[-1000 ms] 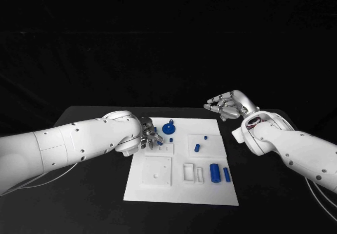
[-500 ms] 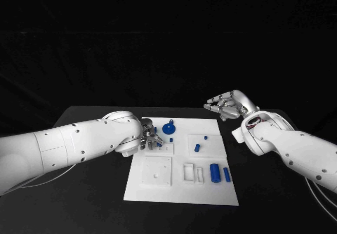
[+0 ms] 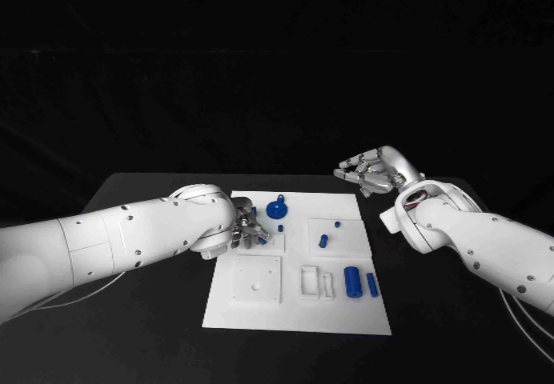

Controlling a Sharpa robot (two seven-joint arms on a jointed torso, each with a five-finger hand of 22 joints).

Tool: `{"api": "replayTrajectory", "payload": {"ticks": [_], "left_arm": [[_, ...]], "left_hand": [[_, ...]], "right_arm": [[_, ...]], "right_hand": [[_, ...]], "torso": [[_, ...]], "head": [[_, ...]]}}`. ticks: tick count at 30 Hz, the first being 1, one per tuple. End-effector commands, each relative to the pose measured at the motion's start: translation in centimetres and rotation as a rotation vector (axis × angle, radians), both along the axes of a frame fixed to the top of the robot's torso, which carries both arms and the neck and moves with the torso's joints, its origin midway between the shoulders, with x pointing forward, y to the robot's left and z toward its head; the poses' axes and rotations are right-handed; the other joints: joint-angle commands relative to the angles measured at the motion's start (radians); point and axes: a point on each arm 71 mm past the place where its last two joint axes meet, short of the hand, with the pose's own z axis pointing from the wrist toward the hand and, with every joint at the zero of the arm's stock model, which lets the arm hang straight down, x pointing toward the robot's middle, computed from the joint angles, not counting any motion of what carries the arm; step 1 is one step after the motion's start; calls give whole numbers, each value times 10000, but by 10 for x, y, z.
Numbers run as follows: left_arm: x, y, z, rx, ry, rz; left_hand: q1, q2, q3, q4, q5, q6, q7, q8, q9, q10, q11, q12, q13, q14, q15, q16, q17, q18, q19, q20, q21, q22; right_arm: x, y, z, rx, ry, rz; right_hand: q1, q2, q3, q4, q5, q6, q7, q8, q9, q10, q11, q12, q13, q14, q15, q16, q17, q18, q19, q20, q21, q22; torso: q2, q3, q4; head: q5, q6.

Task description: Assemble the parts on the task board

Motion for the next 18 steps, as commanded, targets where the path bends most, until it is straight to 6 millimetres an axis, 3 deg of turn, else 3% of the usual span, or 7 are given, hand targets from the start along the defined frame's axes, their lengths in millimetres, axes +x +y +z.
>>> {"api": "replayTrajectory", "payload": {"ticks": [1,18], "left_arm": [[-2,-2,-3,132,130,-165],[-3,0,-5,210,248,-195]], "left_hand": [[57,33,1667,-1638,27,478,-396,41,14,447,-104,36,-9,61,-61,54,16,-57,27,12,31,189],[50,33,1674,-1655,50,478,-395,43,-7,446,-104,40,-22,69,-59,45,28,-50,14,14,73,188]], "right_arm": [[0,1,0,-8,-3,131],[0,2,0,-12,14,142]], "right_hand": [[-47,-62,60,9,38,21,-29,7,-14,8,-24,-53,-10,-13,-43,-36,-7,73,440,60,-5,-9],[-50,-54,63,6,40,37,-34,7,-13,7,-27,-54,-14,-13,-45,-36,-4,73,439,58,-5,-20]], "torso": [[-8,0,9],[-5,-10,13]], "head": [[-3,1],[-18,24]]}}
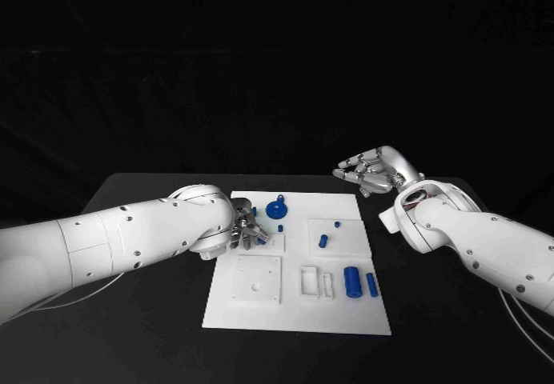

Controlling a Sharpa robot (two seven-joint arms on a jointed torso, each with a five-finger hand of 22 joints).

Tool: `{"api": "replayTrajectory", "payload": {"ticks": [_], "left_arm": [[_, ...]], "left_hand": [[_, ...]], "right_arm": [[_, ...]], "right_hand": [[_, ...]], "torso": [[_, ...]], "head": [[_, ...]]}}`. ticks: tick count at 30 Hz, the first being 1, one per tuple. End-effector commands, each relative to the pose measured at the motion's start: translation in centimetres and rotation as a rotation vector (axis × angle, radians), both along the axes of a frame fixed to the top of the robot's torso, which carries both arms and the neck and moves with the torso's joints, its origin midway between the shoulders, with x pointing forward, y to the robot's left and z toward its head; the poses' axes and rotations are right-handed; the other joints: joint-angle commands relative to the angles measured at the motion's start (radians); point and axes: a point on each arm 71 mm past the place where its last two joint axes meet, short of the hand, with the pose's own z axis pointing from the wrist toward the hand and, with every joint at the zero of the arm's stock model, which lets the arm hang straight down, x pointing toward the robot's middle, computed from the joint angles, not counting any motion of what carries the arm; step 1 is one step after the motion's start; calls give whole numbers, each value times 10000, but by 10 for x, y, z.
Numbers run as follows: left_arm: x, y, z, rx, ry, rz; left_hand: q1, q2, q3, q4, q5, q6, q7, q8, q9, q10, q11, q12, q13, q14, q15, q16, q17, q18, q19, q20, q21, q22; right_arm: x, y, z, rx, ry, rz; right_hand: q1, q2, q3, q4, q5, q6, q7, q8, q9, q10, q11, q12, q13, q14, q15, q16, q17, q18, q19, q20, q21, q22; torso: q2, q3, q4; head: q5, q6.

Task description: Assemble the parts on the task board

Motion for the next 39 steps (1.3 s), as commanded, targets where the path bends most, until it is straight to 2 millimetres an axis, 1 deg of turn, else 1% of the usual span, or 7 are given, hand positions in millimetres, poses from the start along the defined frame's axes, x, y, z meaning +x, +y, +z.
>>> {"api": "replayTrajectory", "payload": {"ticks": [1,7,14,21,25,27,39], "left_arm": [[-2,-1,-4,164,209,-153],[-2,1,-4,136,165,-88],[0,4,-4,85,163,-5],[0,5,-4,33,234,6],[0,5,-4,41,296,-16],[0,5,-4,67,351,-37],[-1,4,-6,271,729,-276]], "left_hand": [[50,32,1674,-1655,68,453,-418,37,-10,447,-105,40,-8,19,-53,45,8,-50,14,14,33,191],[44,30,1680,-1665,92,459,-419,43,-7,447,-108,41,-13,18,-53,40,6,-46,9,16,44,190],[38,33,1698,-1689,137,477,-429,62,25,449,-119,47,-15,33,-51,43,24,-41,11,17,55,188],[-1,49,1724,-1738,165,451,-431,89,162,448,-124,40,-28,36,-52,28,23,-40,-4,16,66,186],[3,48,1726,-1748,170,452,-433,89,173,449,-126,45,-26,37,-51,30,27,-40,2,17,72,189],[6,46,1731,-1763,179,454,-434,91,192,447,-128,42,-28,37,-48,29,26,-40,-2,19,74,188],[15,47,1734,-1804,178,447,-429,85,245,448,-126,22,-36,28,-35,28,33,-41,-30,31,75,191]], "right_arm": [[0,1,0,-14,9,141],[0,2,0,-19,31,148],[0,2,-1,-17,46,158],[1,3,-1,-14,56,164],[1,3,-1,-15,61,163],[1,3,-1,-14,64,163],[1,3,-2,-19,92,164]], "right_hand": [[-49,-54,64,6,41,37,-34,7,-14,7,-27,-54,-14,-13,-45,-36,-4,73,439,58,-5,-9],[-64,-59,58,13,44,38,-33,6,-14,3,-26,-57,-18,-13,-45,-41,-7,71,437,57,-4,-17],[-64,-59,58,13,44,38,-33,6,-14,3,-26,-57,-18,-13,-45,-41,-7,71,437,57,-4,-17],[-64,-59,58,13,44,38,-33,6,-14,3,-26,-57,-18,-13,-45,-41,-7,71,437,57,-4,-17],[-64,-59,58,13,44,38,-33,6,-14,3,-26,-57,-18,-13,-45,-41,-7,71,437,57,-4,-17],[-64,-59,58,13,44,38,-33,6,-14,3,-26,-57,-18,-13,-45,-41,-7,71,437,57,-4,-17],[-64,-59,58,13,44,38,-33,6,-14,3,-26,-57,-18,-13,-45,-41,-7,71,437,57,-4,-17]], "torso": [[3,-3,4],[6,-14,10],[4,-4,-18],[14,-2,-11],[19,4,-12],[13,15,-11],[-2,14,-12]], "head": [[1,25],[9,19],[23,14],[4,11],[3,-11],[-2,-35],[-24,-86]]}}
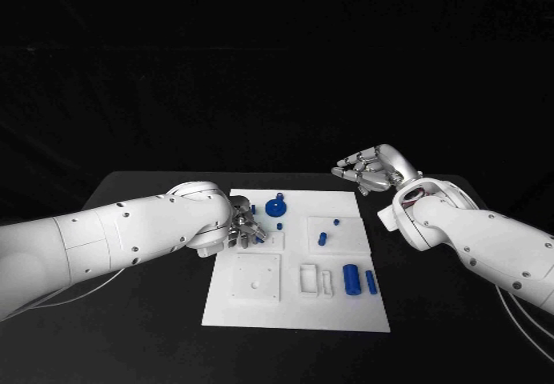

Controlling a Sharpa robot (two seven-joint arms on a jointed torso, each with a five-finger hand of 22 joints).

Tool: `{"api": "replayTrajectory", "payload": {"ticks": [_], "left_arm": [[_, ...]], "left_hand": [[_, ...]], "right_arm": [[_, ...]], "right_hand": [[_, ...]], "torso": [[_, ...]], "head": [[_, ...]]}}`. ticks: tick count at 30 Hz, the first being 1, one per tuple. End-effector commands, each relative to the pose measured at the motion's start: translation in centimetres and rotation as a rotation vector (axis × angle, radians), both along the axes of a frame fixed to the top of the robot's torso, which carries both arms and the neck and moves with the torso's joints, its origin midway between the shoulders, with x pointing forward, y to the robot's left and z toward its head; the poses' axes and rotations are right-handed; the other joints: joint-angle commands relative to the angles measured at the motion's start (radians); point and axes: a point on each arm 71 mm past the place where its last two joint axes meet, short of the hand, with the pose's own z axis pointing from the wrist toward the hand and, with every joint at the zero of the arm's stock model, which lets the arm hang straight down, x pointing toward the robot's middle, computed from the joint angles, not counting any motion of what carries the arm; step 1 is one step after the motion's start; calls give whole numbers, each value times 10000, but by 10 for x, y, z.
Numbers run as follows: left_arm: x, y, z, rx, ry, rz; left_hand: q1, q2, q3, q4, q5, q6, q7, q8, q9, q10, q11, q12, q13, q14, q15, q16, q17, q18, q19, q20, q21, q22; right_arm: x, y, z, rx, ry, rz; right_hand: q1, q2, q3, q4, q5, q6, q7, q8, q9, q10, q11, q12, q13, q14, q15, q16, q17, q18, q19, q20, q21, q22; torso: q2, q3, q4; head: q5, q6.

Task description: Assemble the parts on the task board

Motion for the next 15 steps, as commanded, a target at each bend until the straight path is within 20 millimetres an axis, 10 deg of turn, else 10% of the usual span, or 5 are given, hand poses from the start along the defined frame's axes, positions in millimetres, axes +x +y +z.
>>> {"api": "replayTrajectory", "payload": {"ticks": [1,15], "left_arm": [[-3,0,-6,259,491,-232],[-2,-2,-7,401,677,-359]], "left_hand": [[20,52,1736,-1803,43,449,-397,30,-5,448,-127,22,-17,-4,-68,29,17,-40,-30,31,38,194],[19,55,1734,-1845,63,445,-399,35,73,447,-133,20,-18,-4,-66,37,35,-37,-41,33,52,194]], "right_arm": [[0,2,0,-22,34,151],[0,2,-1,-20,48,152]], "right_hand": [[-64,-59,58,13,44,38,-33,6,-13,3,-26,-57,-10,-14,-45,-41,-8,72,437,57,-5,-10],[-64,-59,58,13,44,38,-33,6,-13,3,-26,-57,-10,-14,-45,-41,-8,72,437,57,-5,-10]], "torso": [[-13,4,1],[-4,3,7]], "head": [[-5,-14],[-20,-17]]}}
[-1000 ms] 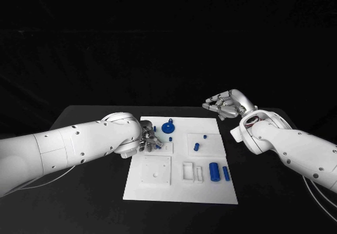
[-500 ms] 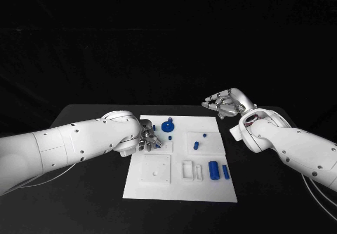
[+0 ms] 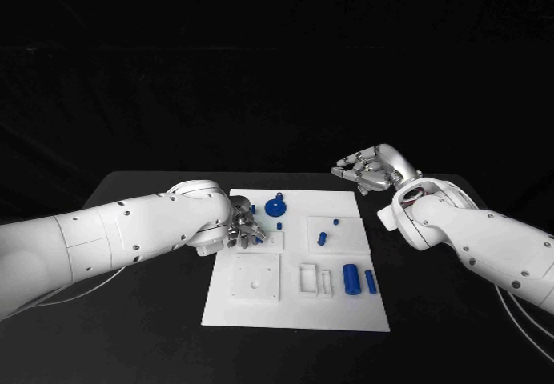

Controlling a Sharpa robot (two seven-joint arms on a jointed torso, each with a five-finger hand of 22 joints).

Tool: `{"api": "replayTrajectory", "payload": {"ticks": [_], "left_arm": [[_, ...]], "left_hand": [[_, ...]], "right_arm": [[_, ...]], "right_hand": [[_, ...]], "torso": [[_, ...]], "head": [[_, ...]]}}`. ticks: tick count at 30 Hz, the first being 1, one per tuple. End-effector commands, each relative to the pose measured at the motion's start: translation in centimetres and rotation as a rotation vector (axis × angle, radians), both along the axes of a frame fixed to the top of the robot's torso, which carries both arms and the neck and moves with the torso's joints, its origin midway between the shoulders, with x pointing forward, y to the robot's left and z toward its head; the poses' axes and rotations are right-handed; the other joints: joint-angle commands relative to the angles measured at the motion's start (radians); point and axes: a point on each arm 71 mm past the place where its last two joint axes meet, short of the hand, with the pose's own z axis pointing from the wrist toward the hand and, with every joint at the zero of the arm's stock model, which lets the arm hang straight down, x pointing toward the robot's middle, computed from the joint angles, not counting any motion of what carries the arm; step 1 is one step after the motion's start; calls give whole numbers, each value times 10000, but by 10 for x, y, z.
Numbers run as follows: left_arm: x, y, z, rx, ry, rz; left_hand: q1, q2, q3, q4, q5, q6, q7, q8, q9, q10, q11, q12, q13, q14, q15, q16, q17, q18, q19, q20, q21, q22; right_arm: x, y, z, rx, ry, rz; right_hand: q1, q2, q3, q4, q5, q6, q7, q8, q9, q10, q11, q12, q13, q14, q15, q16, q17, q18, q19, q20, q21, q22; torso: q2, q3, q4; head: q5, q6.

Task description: Assemble the parts on the task board

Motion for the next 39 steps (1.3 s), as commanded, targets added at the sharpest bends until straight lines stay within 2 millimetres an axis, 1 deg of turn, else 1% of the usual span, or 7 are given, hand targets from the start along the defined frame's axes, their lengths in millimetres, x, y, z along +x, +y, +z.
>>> {"api": "replayTrajectory", "payload": {"ticks": [1,12,20,25,29,31,39], "left_arm": [[-3,-1,-7,279,482,-217],[0,-5,-7,522,662,-302],[4,-10,-5,764,820,-428],[6,-12,-4,854,941,-471],[6,-14,-4,895,977,-475],[7,-15,-4,920,945,-483],[7,-17,-3,972,907,-510]], "left_hand": [[55,90,1760,-1818,34,445,-385,35,-9,447,-133,20,-9,-8,-70,37,15,-38,-41,33,52,187],[21,108,1759,-1845,53,445,-389,31,83,448,-135,33,-3,-5,-69,54,49,-36,-53,36,71,186],[0,106,1776,-1879,94,446,-390,20,112,448,-136,44,4,-3,-62,83,99,-41,-65,41,82,187],[-22,103,1775,-1891,108,459,-393,20,125,450,-135,51,8,-1,-58,100,126,-42,-72,44,86,187],[-79,101,1773,-1888,159,479,-404,27,153,449,-133,69,15,-3,-60,106,132,-35,-67,45,96,186],[-184,51,1806,-1916,501,506,-427,76,255,444,-141,92,22,2,-69,110,142,-35,-55,36,114,190],[-318,49,1794,-1837,430,502,-449,118,721,448,-67,189,115,4,-95,109,139,-64,-66,19,118,178]], "right_arm": [[0,2,0,-18,28,147],[0,2,-1,-18,59,156],[1,3,-1,-14,72,164],[1,3,-1,-14,80,159],[1,4,-1,-7,86,167],[1,4,-2,-4,90,170],[1,4,-2,-3,100,169]], "right_hand": [[-64,-59,58,13,45,38,-34,6,-14,3,-26,-57,-11,-14,-45,-41,-8,72,437,57,-5,-10],[-64,-59,58,13,45,38,-34,6,-14,3,-26,-57,-11,-14,-45,-41,-8,72,437,57,-5,-10],[-64,-59,58,13,45,38,-34,6,-14,3,-26,-57,-11,-14,-45,-41,-8,72,437,57,-5,-10],[-59,-57,37,17,63,33,-32,7,-14,-12,-25,-67,-25,-23,-43,-64,-17,71,432,59,-18,-50],[-59,-57,37,17,63,33,-32,7,-14,-12,-25,-67,-25,-23,-43,-64,-17,71,432,59,-18,-50],[-59,-57,37,17,63,33,-32,7,-14,-12,-25,-67,-25,-23,-43,-64,-17,71,432,59,-18,-50],[-59,-57,37,17,63,33,-32,7,-14,-12,-25,-67,-25,-23,-43,-64,-17,71,432,59,-18,-50]], "torso": [[7,-2,7],[-1,3,11],[13,12,-22],[2,1,15],[5,3,20],[2,-1,19],[-1,-6,13]], "head": [[-6,-2],[10,-41],[9,-49],[-20,-75],[-19,-83],[-17,-87],[-12,-83]]}}
